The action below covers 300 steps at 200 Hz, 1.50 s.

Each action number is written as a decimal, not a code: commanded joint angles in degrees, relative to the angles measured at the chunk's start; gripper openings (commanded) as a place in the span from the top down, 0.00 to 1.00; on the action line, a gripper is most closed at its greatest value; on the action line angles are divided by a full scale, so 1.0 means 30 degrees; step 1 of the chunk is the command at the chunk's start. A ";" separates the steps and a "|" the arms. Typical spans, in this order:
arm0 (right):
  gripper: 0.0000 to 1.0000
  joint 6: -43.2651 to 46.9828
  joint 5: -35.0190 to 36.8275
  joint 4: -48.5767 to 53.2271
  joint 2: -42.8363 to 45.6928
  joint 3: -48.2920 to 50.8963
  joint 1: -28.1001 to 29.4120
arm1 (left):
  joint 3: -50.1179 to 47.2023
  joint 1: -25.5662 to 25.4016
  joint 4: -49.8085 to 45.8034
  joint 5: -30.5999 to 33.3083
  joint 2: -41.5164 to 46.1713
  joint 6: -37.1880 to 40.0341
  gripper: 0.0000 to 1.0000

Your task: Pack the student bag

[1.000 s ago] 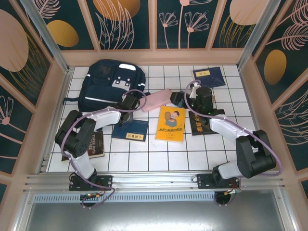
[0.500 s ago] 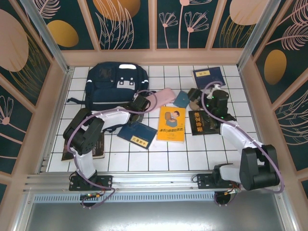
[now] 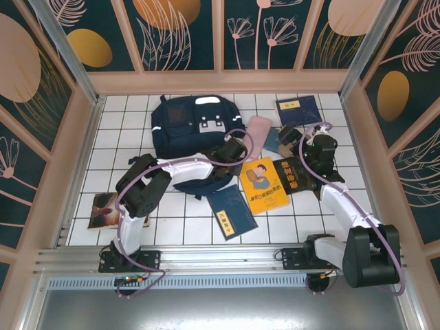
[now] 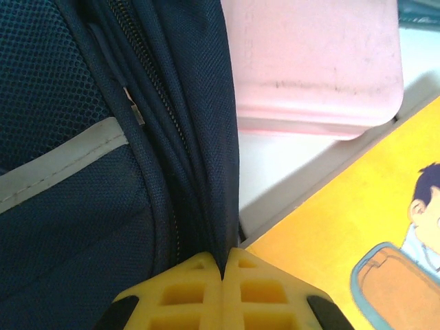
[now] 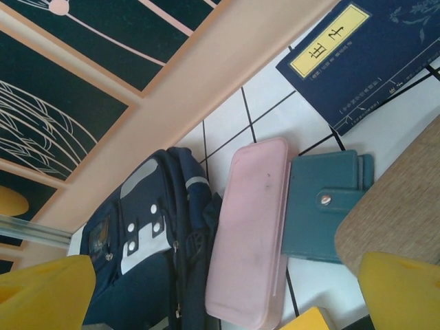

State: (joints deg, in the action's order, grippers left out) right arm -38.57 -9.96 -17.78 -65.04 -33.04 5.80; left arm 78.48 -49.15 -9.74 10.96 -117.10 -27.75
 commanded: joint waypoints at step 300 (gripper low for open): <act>0.57 0.4626 -0.3876 0.0657 -1.0374 -0.7792 0.5044 | -0.5794 0.3944 0.0490 0.3001 0.5312 0.3567 0.53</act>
State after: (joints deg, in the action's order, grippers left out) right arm -25.32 -21.78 -20.36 -92.18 -50.94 19.59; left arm 62.98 -37.17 -9.15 18.61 -100.66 -19.86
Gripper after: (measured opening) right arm 0.442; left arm 0.466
